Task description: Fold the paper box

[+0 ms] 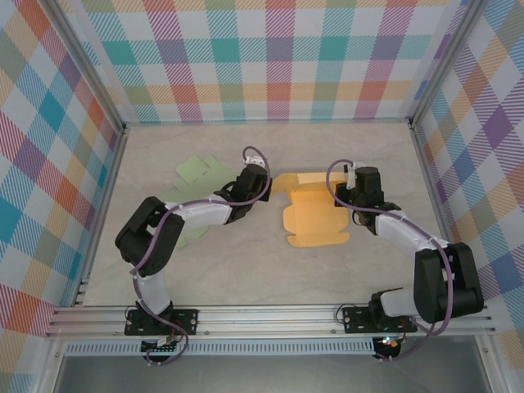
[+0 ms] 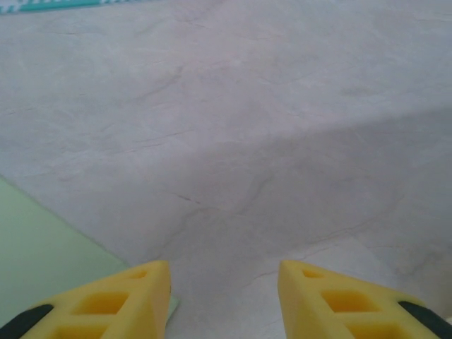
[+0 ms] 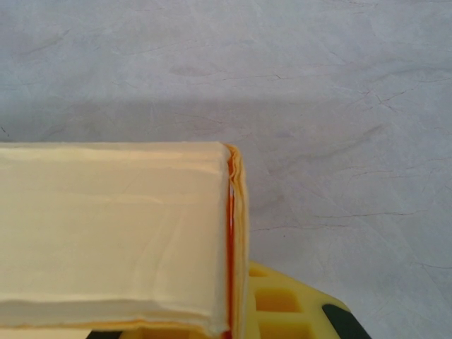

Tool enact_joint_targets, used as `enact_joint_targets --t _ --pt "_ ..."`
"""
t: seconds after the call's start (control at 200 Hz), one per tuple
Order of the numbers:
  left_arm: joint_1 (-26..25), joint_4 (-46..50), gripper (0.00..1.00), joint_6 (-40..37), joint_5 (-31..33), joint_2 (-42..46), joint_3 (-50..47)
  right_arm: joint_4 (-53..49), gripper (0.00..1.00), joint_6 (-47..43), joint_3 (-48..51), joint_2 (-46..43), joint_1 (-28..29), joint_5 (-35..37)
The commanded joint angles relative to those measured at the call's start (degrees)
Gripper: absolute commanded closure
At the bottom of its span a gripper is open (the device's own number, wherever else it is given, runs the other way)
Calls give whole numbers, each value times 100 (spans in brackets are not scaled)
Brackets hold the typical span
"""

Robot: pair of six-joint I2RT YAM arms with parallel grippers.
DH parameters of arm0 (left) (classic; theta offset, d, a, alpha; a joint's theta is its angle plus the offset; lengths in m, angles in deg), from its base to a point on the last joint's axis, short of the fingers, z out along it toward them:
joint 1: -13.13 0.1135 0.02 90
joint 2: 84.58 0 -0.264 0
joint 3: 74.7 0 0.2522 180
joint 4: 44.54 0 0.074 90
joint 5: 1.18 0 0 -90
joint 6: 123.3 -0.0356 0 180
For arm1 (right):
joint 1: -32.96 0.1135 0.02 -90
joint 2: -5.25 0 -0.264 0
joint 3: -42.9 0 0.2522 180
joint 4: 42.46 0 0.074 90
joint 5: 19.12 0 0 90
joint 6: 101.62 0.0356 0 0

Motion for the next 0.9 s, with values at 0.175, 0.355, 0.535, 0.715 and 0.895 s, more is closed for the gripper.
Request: enact_joint_targets --t 0.175,0.355,0.535,0.715,0.895 --pt "-267 -396 58 -709 -983 -13 83 57 100 65 -104 33 36 -205" --pt "-448 -368 59 -954 -1097 -35 -37 -33 100 46 -205 132 36 -345" --pt "-640 -405 59 -1357 -1297 0 -182 -38 100 38 -214 143 36 -375" --pt "-743 -197 57 -1718 -1551 -36 -140 -52 100 38 -220 152 36 -377" --pt "-749 -182 55 -1869 -1569 90 -288 -48 100 29 -224 152 38 -391"
